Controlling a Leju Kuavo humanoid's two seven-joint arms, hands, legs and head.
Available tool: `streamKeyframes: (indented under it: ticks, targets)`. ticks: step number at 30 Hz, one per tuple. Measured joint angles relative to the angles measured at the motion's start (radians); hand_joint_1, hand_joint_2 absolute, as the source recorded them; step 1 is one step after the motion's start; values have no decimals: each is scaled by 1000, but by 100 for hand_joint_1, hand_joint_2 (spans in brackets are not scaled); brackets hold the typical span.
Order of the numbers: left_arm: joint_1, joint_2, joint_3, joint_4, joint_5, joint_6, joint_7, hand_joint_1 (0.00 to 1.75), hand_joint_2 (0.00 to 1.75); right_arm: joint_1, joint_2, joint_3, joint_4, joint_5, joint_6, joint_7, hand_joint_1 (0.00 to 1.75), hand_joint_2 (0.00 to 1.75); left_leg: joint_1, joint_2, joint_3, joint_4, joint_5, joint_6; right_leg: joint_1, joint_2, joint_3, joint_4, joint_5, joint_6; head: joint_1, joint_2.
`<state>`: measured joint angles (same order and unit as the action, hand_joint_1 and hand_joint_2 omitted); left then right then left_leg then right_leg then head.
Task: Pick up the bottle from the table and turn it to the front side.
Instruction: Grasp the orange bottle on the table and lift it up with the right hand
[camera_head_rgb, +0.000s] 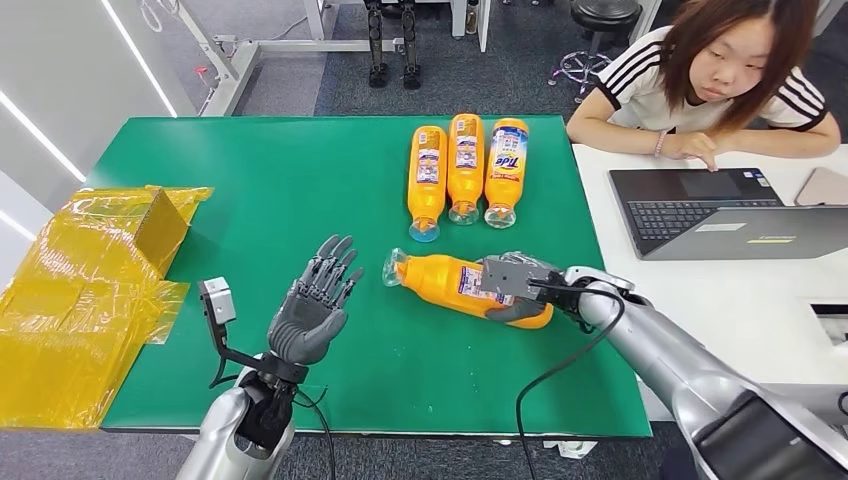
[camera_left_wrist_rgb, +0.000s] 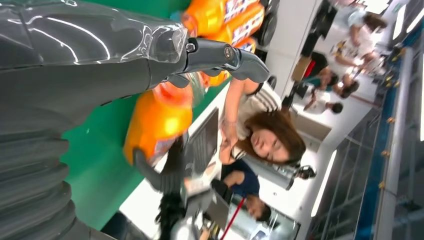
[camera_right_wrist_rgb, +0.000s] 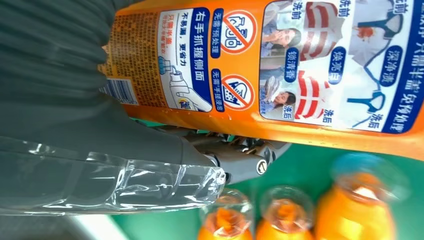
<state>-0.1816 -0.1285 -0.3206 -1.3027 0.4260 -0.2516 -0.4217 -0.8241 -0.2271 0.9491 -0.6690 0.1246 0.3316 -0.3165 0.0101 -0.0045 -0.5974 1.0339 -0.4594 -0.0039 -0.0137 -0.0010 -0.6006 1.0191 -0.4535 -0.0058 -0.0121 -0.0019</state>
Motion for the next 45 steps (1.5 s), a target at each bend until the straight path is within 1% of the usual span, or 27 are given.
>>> streamKeyframes:
  ticks: [4, 8, 11, 14, 17, 20, 23, 26, 30, 37, 41, 45]
  targets:
    - [8, 9, 5, -16, -55, 35, -27, 0, 175, 102, -17, -100, -93, -19, -12, -39, 175, 175, 0, 0, 0, 0, 0, 0, 0, 0, 0, 0, 0, 0, 0, 0]
    - [16, 16, 6, -34, -103, 73, -50, 0, 175, 199, -21, -187, -178, -21, -27, -52, 175, 175, 0, 0, 1, 0, 0, 0, 0, 0, 1, 0, 0, 0, 0, 0]
    - [23, 20, 6, -45, -129, 94, -64, 0, 175, 253, -22, -236, -224, -22, -33, -55, 175, 175, 0, 0, 1, 0, 0, 0, 0, 0, 2, 0, 0, 0, 0, 0]
    - [36, 24, 6, -69, -179, 138, -88, 0, 175, 309, -22, -293, -270, -19, -59, -55, 175, 175, 0, 0, 1, 0, 0, 0, 0, 0, 2, 0, 0, 0, 0, 0]
    - [55, 31, 6, -92, -206, 165, -95, 0, 175, 379, -22, -364, -337, -7, -99, -66, 175, 175, 0, -1, 1, 0, 0, 0, 0, -1, 2, 0, 0, 0, 0, 0]
    - [76, 38, 8, -106, -213, 159, -100, 0, 175, 460, -21, -441, -437, -2, -109, -88, 175, 175, 0, -2, -2, 0, 0, 0, 0, -2, 0, 0, 0, 1, 0, 0]
    - [73, 41, 10, -105, -209, 118, -98, 0, 175, 511, -6, -500, -547, 6, -96, -108, 175, 175, 0, -1, -3, 0, 0, 0, 0, -1, -1, 0, 0, 1, 0, 0]
    - [39, 39, 9, -88, -205, 82, -88, 0, 175, 523, 34, -515, -608, 29, -92, -115, 175, 175, 0, 0, -3, 0, 0, 0, 0, 0, -2, 0, 0, 0, 0, 0]
    - [-17, 28, 5, -63, -198, 58, -71, 0, 175, 510, 92, -511, -635, 40, -98, -114, 175, 175, 0, 0, -3, 0, 1, 0, 0, 0, -2, 1, 0, 0, 0, 0]
    - [-123, -2, -27, -41, -187, 38, -27, 0, 175, 411, 178, -481, -592, -8, -84, -111, 175, 175, 0, 1, -3, 0, 2, 0, 0, 0, -2, 1, 1, -1, 0, 0]
    - [-162, -8, -39, -34, -187, 37, -20, 0, 175, 378, 213, -463, -556, -18, -79, -108, 175, 175, 0, 0, -3, 0, 2, 0, 0, 0, -2, 1, 1, -1, 0, 0]
    - [-179, -8, -46, -30, -187, 37, -18, 0, 175, 364, 231, -451, -530, -18, -79, -108, 175, 175, 0, 0, -3, 0, 2, 0, 0, 0, -3, 1, 1, -1, 0, 0]
